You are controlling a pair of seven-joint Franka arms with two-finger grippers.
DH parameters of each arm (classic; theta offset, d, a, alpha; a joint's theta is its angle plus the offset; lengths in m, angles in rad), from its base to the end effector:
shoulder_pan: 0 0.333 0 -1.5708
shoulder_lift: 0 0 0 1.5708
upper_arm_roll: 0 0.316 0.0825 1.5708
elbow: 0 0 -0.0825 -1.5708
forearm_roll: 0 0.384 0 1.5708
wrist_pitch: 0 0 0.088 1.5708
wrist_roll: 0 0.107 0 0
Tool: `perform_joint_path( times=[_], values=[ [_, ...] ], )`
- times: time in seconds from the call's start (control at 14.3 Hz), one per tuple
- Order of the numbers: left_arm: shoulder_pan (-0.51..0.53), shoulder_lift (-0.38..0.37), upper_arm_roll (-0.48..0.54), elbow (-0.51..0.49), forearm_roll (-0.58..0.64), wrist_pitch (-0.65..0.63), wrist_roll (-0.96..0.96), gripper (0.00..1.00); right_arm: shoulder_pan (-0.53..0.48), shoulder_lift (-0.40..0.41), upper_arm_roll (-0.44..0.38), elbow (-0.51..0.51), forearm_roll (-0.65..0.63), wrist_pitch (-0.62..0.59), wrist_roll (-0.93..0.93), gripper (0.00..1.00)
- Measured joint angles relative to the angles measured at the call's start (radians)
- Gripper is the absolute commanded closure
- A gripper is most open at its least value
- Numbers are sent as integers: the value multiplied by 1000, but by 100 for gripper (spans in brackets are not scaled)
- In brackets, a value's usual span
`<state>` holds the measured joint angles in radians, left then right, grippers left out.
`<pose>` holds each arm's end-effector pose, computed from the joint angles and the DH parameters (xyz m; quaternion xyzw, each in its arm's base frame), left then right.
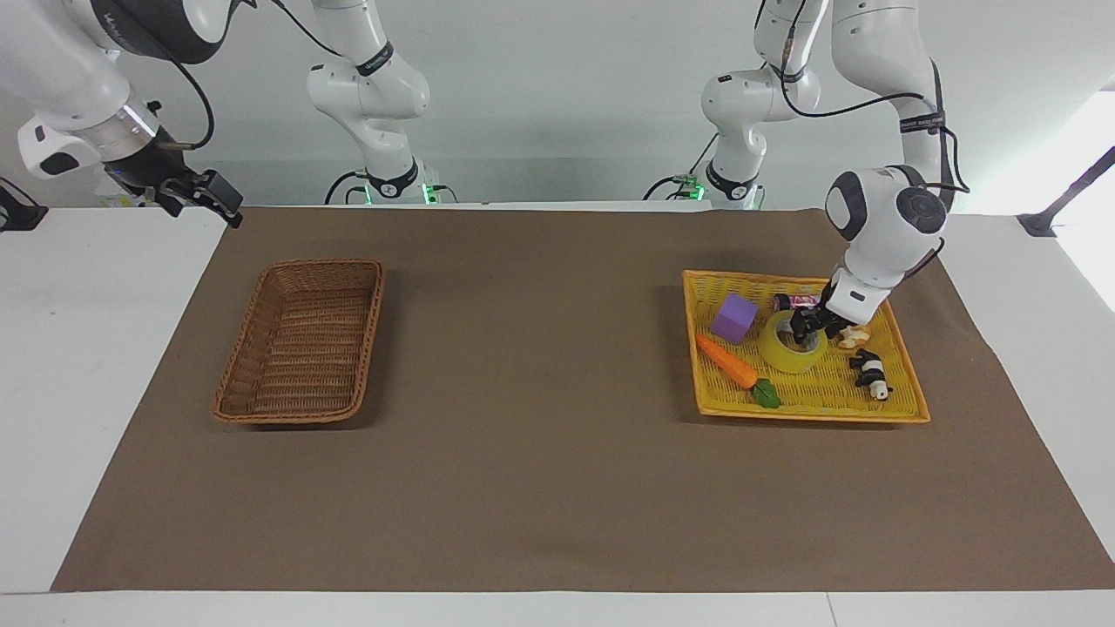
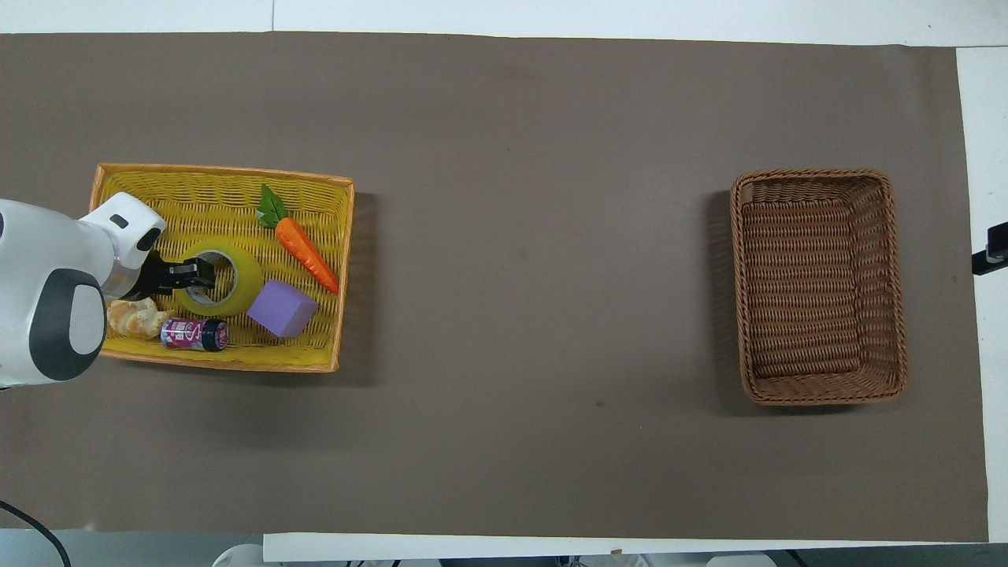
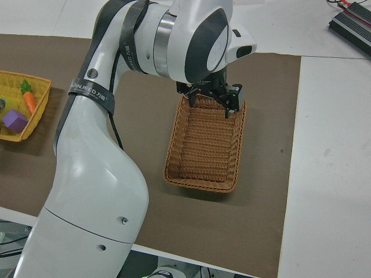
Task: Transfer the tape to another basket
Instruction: 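Close the left gripper on the tape roll's rim and lift it, then carry the tape roll toward the table center with the left gripper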
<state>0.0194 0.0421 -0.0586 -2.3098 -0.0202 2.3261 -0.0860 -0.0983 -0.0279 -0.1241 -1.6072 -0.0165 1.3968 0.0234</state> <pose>0.5113 -0.0204 0.3243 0.9994 0.0304 -0.0134 0.0077 0.5119 -0.1188 0.6091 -0.9882 0.1226 0.0914 0.0026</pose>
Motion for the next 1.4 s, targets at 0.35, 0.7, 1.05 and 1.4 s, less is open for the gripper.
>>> perform_joint_path(
  times=[0.35,0.7,1.05,1.4],
  values=[
    [1,22,1,-1,0,19,-5,69,0,0,0,0,0,0,0,0],
    [1,26,1,-1,0,20,-10,100,0,0,0,0,0,0,0,0],
    [1,25,1,91,-1,-66,-10,100,0,0,0,0,0,0,0,0],
    [-14,23,-5,324,-125,-264,-48,100,0,0,0,0,0,0,0,0]
  ],
)
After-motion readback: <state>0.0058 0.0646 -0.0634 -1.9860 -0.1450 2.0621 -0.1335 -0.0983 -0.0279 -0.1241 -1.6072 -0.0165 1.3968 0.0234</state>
